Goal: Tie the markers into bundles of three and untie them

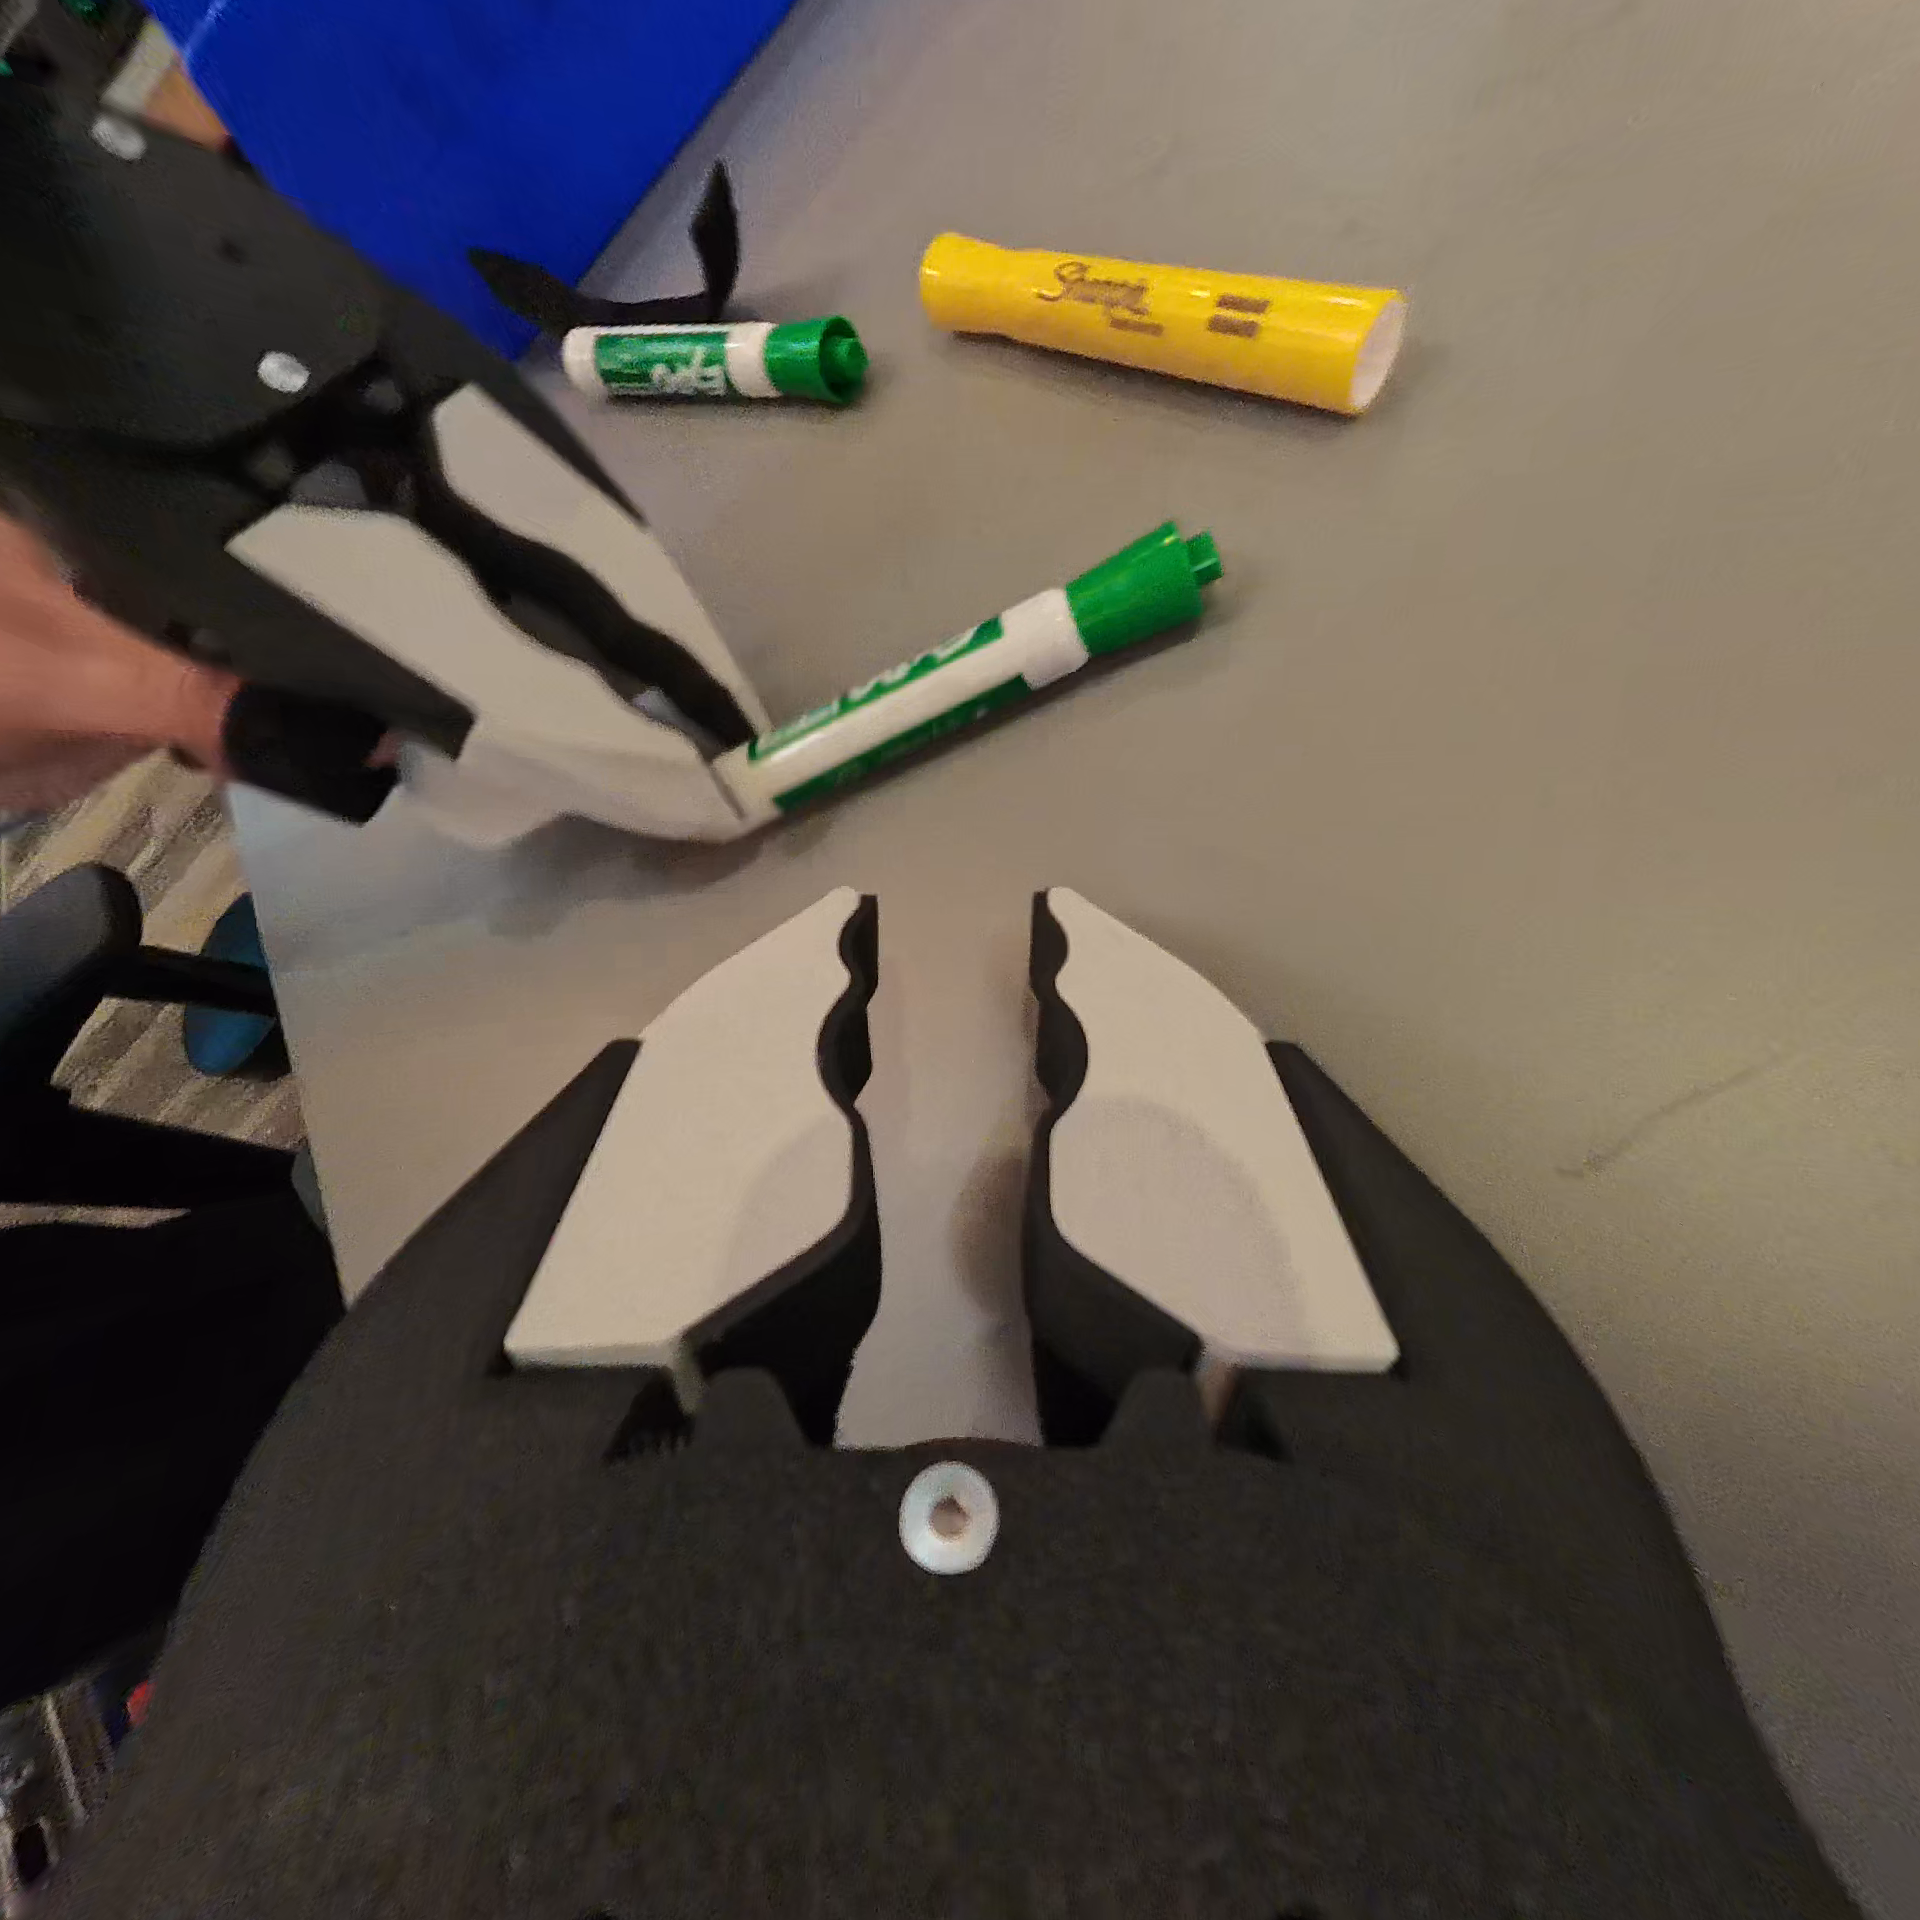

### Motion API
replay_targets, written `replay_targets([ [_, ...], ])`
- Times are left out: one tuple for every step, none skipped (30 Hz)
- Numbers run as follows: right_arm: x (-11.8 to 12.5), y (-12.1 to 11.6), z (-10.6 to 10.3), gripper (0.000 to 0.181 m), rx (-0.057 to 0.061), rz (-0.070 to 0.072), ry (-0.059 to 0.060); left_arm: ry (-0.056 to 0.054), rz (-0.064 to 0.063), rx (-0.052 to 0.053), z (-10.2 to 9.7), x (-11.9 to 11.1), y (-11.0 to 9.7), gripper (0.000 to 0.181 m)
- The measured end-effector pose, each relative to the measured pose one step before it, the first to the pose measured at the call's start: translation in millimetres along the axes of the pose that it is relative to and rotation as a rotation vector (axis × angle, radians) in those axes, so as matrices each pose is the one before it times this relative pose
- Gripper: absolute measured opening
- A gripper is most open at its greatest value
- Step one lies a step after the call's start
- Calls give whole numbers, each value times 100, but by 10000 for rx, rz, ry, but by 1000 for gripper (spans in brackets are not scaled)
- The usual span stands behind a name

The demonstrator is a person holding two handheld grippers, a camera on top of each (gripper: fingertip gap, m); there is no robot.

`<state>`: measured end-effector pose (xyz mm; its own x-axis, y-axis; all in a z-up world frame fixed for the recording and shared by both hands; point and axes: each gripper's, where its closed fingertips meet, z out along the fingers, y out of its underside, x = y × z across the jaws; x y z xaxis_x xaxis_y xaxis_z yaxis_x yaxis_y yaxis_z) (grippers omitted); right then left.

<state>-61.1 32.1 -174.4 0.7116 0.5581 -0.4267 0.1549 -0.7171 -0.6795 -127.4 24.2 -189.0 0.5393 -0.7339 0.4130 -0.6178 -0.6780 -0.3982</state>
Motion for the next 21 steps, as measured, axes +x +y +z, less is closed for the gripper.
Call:
replay_targets([
  [326,52,77,28,-135,135,164,251,-66,181,305,678,-46,20],
  [139,141,112,28,-262,88,57,200,-6,165,314,647,-80,21],
  [-52,-37,55,29,-144,7,-7,174,47,181,271,664,-146,23],
  [3,-160,-8,30,-45,14,58,119,78,121,280,613,-118,25],
  [33,-78,7,30,-94,71,50,60,86,39,332,546,-56,25],
  [68,10,77,30,-159,117,34,78,125,-3,394,588,-36,26],
  [214,25,138,30,-164,156,87,77,131,-5,387,537,-67,26],
  [159,38,207,31,-171,107,36,65,101,-9,359,458,-81,26],
  [298,77,232,32,-211,125,98,102,94,-83,363,465,8,26],
  [86,-138,166,34,-90,157,-68,105,99,-91,311,432,20,27],
  [-52,-155,161,33,-100,103,-131,75,118,-3,232,384,-75,28],
  [68,-136,120,31,-131,43,-5,57,147,73,180,342,-132,28],
  [-37,-177,126,32,-145,-34,13,78,163,44,151,314,-42,28],
  [-147,-181,161,35,-177,-112,8,88,146,-65,185,222,128,28],
  [-95,-147,172,36,-218,-147,94,65,100,-24,164,90,78,28],
  [-116,-74,207,37,-278,-200,122,14,48,140,31,-26,-136,27],
  [-66,-31,170,35,-308,-250,175,48,56,121,-5,-23,-92,27],
  [136,-49,114,34,-302,-257,308,67,74,16,-95,-18,57,27],
  [120,-65,100,34,-284,-320,310,-47,88,43,-281,-182,59,27],
  [204,-36,77,33,-283,-342,338,-106,121,121,-486,-287,31,28],
  [311,18,43,32,-315,-394,405,-137,145,173,-698,-361,39,28],
])
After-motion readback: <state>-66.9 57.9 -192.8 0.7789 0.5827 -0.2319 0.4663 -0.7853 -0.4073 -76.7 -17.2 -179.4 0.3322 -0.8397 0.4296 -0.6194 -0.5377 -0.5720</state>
